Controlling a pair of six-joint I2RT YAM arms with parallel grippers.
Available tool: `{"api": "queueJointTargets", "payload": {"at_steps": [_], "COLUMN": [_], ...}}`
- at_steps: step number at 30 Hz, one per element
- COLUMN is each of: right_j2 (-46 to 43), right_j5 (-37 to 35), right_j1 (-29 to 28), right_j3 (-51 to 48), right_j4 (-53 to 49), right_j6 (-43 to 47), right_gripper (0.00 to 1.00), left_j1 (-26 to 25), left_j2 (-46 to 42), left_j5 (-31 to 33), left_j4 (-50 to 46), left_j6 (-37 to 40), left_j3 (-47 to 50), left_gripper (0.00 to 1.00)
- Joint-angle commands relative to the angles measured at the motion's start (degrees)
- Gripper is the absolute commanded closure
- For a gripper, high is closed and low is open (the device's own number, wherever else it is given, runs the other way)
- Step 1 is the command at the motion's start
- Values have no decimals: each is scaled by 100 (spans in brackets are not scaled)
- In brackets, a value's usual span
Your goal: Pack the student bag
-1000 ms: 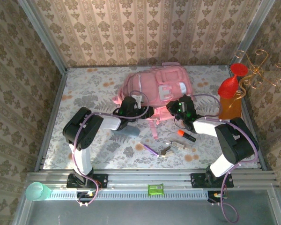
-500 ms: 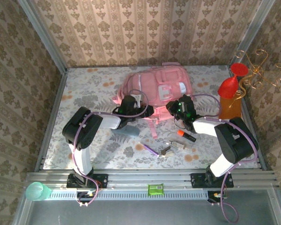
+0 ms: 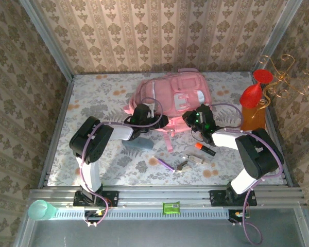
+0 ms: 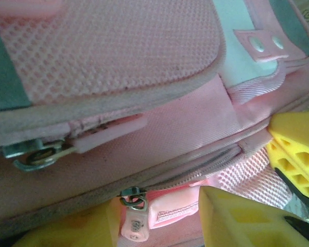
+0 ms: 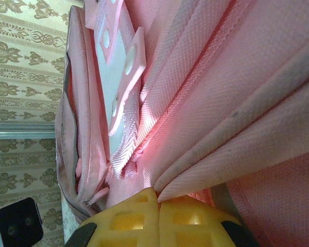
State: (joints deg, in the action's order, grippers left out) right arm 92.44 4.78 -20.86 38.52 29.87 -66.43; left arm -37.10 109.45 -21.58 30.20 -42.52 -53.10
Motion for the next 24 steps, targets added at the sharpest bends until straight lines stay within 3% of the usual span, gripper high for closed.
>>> {"api": "queueJointTargets", "payload": {"at_steps": [1, 14, 24], "right_j2": [72, 107, 193], "right_j5": [98, 77, 103], "right_j1": [-33, -27, -15], "right_j3": [50, 24, 34], "right_j4": [327, 344, 428], "right_j6": [-7, -1, -52], "right_gripper": [100, 100, 100], "left_j1": [-49, -139, -188], "left_j2": [253, 99, 118], "left_j5": [76, 40, 185], "left_j4": [-210, -136, -373], "left_j6": [202, 221, 389], "left_j3": [-146, 13, 56], "left_gripper": [57, 75, 84]}}
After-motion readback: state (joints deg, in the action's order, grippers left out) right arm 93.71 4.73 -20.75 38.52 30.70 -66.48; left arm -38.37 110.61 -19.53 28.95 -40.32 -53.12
